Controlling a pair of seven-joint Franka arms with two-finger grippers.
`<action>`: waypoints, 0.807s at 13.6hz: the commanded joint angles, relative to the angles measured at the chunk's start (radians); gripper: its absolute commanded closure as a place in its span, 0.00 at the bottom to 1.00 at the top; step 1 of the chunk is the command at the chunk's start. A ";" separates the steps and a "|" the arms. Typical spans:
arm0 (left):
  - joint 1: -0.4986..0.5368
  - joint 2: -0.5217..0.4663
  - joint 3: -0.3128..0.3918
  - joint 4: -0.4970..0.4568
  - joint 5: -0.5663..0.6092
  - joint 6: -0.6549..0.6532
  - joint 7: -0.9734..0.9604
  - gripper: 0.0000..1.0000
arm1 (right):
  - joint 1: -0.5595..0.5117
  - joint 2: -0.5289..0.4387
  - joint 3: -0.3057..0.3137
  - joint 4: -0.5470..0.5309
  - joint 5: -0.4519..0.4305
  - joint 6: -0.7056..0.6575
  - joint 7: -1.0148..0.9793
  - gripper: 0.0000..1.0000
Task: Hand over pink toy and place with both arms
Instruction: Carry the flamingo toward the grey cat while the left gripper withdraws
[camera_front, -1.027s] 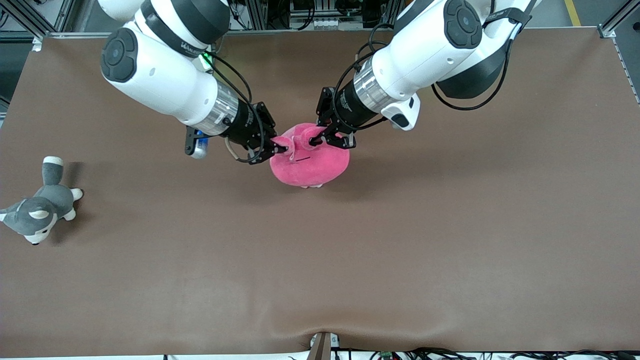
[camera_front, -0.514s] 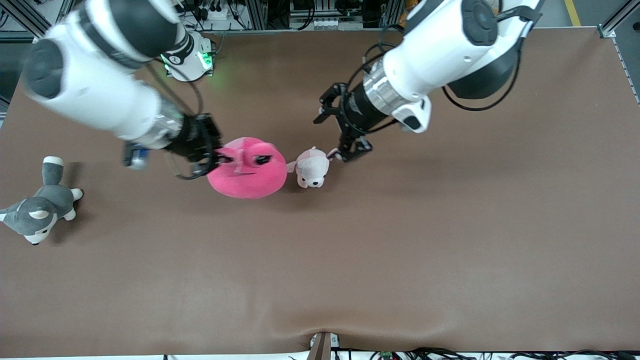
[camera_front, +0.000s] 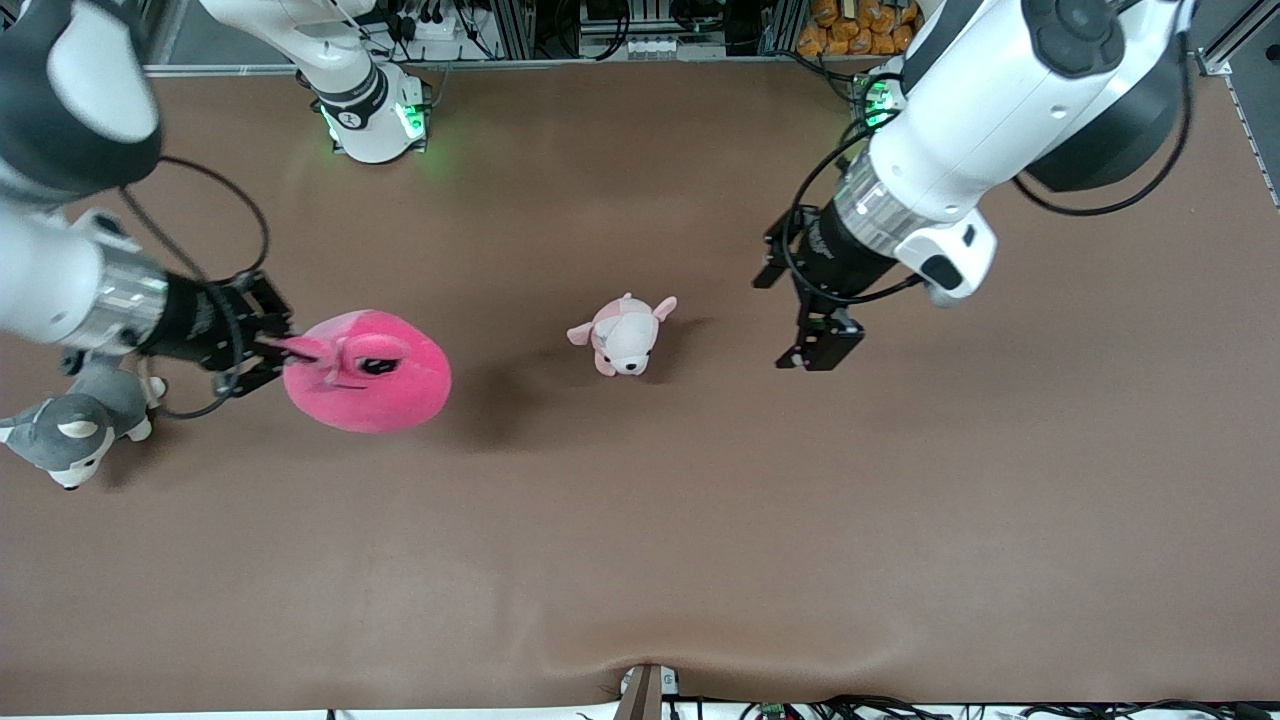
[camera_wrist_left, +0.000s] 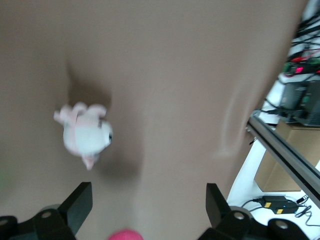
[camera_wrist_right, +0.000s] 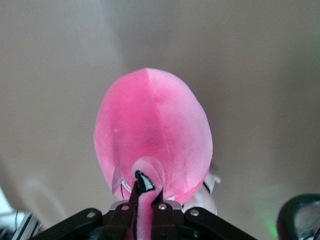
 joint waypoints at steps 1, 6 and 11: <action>0.048 -0.031 0.004 -0.014 0.038 -0.092 0.227 0.00 | -0.099 0.090 0.019 -0.038 -0.007 -0.009 -0.132 1.00; 0.168 -0.037 0.000 -0.012 0.081 -0.254 0.878 0.00 | -0.311 0.168 0.023 -0.183 0.010 -0.002 -0.432 1.00; 0.257 -0.053 0.004 -0.008 0.118 -0.320 1.218 0.00 | -0.336 0.214 0.022 -0.184 0.047 -0.049 -0.528 0.15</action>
